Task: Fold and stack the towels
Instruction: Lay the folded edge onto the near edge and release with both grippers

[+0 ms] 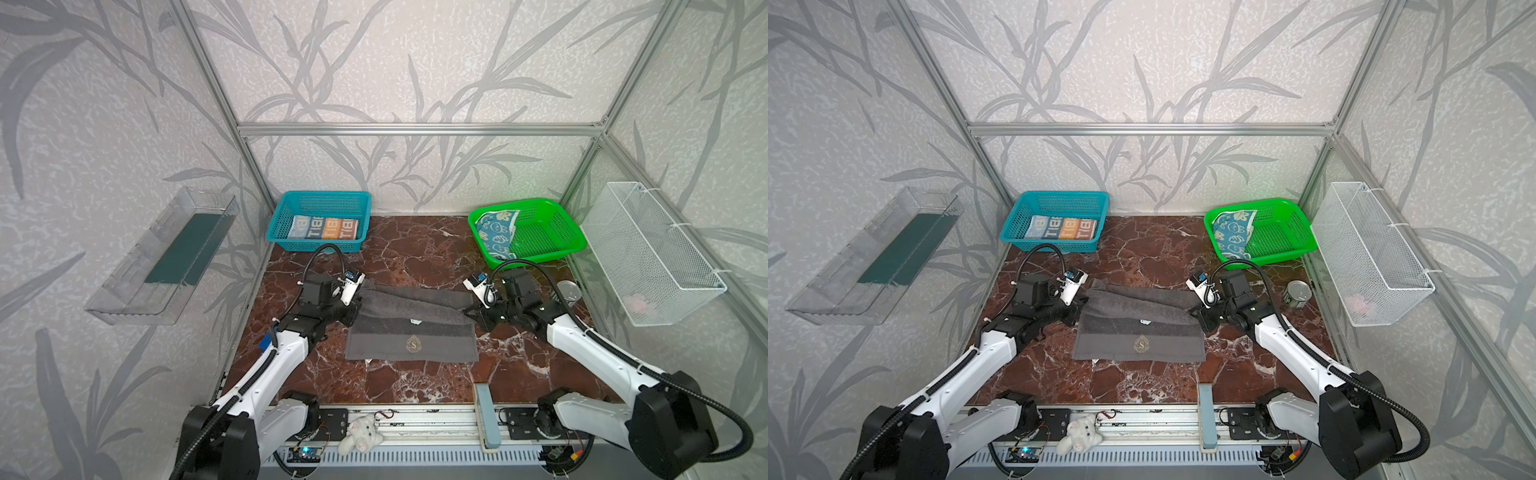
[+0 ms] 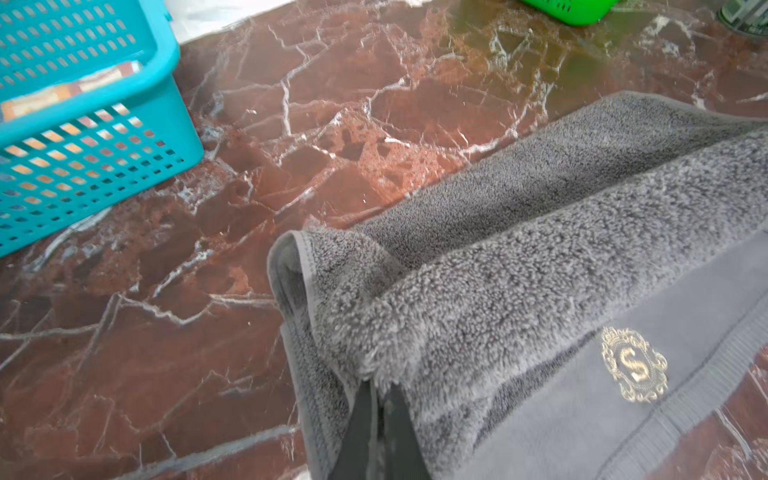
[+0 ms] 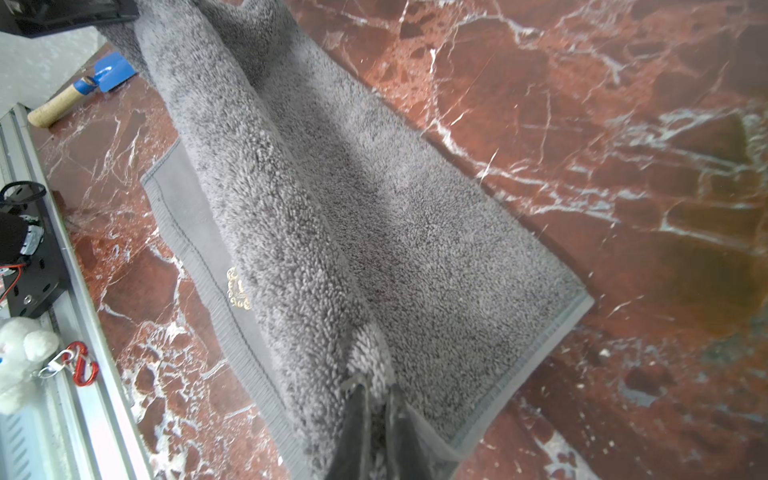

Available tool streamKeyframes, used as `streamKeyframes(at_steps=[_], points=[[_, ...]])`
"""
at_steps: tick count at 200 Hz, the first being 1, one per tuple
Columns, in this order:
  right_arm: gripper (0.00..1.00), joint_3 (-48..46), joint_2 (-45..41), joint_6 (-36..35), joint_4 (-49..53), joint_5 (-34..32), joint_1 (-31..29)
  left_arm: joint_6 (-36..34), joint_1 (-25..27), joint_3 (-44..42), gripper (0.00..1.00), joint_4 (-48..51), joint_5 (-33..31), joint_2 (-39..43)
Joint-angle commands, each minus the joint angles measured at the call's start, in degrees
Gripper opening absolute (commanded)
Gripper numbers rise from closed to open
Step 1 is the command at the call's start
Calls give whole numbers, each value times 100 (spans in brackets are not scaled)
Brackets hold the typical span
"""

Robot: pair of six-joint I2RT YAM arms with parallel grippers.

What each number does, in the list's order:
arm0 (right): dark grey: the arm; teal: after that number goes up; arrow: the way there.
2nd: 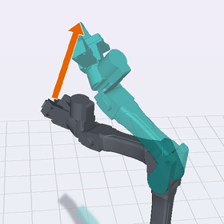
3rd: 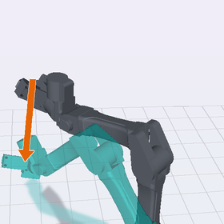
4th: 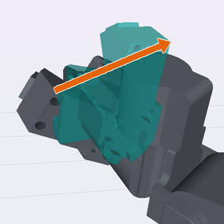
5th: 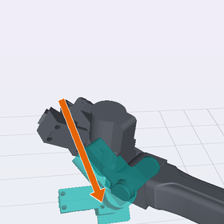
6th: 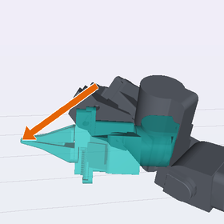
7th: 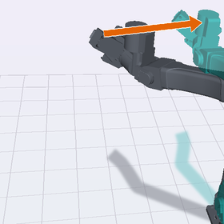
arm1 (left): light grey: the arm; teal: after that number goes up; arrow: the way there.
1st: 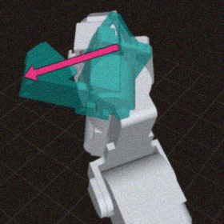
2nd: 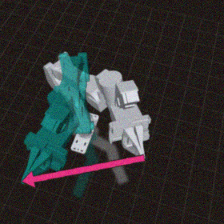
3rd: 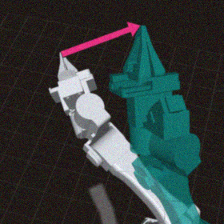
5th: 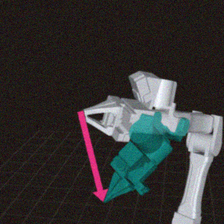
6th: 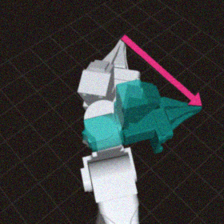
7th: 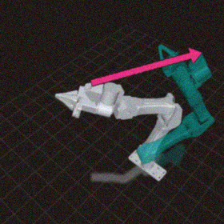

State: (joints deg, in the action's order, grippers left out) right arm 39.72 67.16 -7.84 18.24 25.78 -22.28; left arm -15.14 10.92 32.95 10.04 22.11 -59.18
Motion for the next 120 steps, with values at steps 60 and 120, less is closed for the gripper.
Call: streamKeyframes(at_steps=[60, 120], points=[[0, 75, -256, 897, 679, -324, -256, -394, 34, -201, 0, 649, 139, 474], [0, -78, -117, 1776, 824, -642, -617, -520, 40, -271, 0, 963, 88, 623]])
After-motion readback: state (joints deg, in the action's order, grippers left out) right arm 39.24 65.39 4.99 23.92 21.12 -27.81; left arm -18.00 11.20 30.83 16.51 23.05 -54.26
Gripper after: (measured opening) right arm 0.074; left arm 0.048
